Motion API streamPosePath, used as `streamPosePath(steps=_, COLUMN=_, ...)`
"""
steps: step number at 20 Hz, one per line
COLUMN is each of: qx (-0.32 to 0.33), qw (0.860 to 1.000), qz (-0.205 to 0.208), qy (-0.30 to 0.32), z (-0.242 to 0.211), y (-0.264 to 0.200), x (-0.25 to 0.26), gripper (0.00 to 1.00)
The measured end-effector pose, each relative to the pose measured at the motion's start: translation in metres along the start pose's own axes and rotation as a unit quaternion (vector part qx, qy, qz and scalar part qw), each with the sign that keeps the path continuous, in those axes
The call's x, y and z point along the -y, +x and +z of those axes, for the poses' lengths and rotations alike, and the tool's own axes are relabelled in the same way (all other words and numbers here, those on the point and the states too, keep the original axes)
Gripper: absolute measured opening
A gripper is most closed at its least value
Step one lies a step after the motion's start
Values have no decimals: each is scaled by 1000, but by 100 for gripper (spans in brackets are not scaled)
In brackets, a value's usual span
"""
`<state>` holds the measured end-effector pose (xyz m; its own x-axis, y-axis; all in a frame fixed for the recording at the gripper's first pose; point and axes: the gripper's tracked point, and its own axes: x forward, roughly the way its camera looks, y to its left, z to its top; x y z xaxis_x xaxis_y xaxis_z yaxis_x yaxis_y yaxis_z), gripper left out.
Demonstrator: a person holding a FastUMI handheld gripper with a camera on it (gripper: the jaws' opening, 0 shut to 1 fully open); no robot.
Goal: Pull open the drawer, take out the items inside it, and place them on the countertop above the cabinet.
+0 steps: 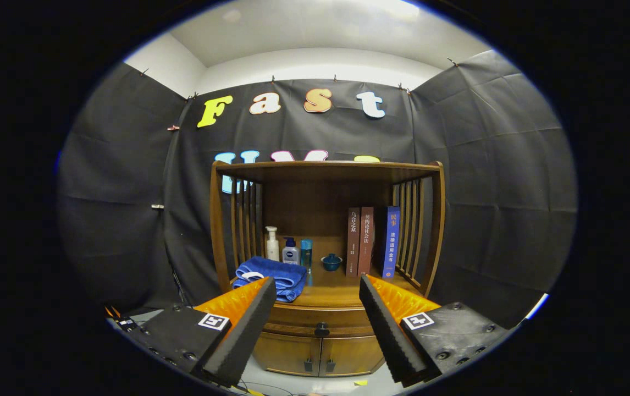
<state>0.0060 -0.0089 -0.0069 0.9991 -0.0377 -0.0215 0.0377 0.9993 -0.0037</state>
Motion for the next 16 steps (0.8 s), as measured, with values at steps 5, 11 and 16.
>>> streamPosePath(steps=5, qx=0, qw=1000, qz=-4, qy=2, z=-2, y=3, x=3, gripper=99)
streamPosePath(steps=11, qx=-27, qw=1000, qz=-4, qy=7, z=-38, y=20, x=2, gripper=99)
streamPosePath(steps=16, qx=-60, qw=998, qz=-1, qy=11, z=-86, y=46, x=0, gripper=99)
